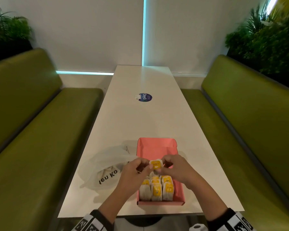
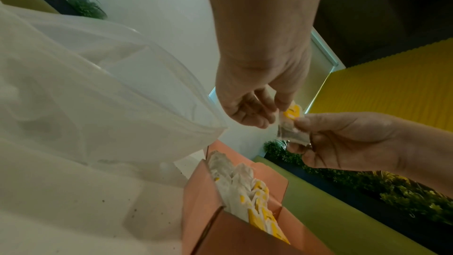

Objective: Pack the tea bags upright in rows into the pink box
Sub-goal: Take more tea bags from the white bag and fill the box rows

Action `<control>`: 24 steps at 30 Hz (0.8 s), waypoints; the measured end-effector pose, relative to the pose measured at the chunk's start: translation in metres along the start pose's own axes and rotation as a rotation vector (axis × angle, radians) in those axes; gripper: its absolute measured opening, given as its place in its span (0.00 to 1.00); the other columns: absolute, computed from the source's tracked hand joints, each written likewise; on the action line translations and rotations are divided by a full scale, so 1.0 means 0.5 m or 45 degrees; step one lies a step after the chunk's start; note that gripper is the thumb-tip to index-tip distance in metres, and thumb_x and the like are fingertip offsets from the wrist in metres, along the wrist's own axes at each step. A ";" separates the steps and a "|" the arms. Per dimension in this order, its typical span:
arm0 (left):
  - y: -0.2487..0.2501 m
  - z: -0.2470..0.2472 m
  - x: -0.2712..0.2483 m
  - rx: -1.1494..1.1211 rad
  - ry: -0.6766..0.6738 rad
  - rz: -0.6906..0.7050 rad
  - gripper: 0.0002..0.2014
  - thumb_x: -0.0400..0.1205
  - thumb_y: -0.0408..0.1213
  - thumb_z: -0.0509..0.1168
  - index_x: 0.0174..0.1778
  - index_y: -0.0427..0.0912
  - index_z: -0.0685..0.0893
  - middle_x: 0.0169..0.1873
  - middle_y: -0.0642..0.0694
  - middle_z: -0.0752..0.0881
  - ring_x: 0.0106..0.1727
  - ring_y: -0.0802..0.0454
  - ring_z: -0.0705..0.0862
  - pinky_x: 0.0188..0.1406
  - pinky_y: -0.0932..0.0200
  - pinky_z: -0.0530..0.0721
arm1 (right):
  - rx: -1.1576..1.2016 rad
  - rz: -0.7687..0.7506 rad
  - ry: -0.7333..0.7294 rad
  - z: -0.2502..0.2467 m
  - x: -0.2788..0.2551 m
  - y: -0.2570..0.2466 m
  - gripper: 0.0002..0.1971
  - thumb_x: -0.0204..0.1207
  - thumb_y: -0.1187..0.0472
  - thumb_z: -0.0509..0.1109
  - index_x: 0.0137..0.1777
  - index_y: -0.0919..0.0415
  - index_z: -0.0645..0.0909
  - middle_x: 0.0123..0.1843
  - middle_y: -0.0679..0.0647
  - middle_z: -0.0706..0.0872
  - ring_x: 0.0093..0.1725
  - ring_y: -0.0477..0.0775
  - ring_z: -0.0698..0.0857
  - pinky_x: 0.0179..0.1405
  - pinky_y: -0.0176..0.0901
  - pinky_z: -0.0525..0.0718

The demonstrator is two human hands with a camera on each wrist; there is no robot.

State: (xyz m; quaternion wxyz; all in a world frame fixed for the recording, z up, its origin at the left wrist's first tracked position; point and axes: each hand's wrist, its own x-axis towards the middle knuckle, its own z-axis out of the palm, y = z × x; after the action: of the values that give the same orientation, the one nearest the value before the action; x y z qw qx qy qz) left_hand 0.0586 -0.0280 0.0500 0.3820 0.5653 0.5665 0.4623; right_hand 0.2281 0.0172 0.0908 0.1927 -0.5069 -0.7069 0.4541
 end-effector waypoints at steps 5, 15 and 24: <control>0.002 -0.002 -0.005 -0.053 0.136 0.172 0.10 0.76 0.45 0.69 0.52 0.56 0.80 0.46 0.58 0.85 0.40 0.57 0.83 0.36 0.69 0.80 | 0.262 0.045 -0.022 -0.007 -0.005 -0.004 0.08 0.73 0.70 0.73 0.36 0.58 0.80 0.30 0.48 0.83 0.29 0.36 0.82 0.27 0.25 0.75; -0.018 0.002 -0.010 0.370 0.146 0.529 0.15 0.75 0.63 0.65 0.47 0.57 0.87 0.50 0.62 0.85 0.46 0.66 0.82 0.42 0.73 0.76 | 0.369 0.046 -0.030 -0.004 -0.005 -0.003 0.02 0.74 0.68 0.72 0.43 0.63 0.81 0.30 0.49 0.85 0.29 0.41 0.82 0.29 0.31 0.78; -0.012 -0.004 -0.004 -0.012 0.059 0.173 0.10 0.71 0.35 0.77 0.35 0.57 0.90 0.40 0.59 0.88 0.38 0.63 0.82 0.37 0.72 0.77 | 0.510 0.041 -0.061 -0.010 -0.009 -0.003 0.08 0.69 0.72 0.76 0.46 0.70 0.82 0.34 0.53 0.85 0.33 0.45 0.84 0.31 0.31 0.80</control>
State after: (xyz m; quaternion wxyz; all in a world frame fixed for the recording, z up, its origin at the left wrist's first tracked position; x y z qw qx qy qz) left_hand 0.0552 -0.0295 0.0446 0.3392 0.5897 0.5334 0.5026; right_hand 0.2325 0.0152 0.0956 0.2655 -0.4587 -0.5986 0.6007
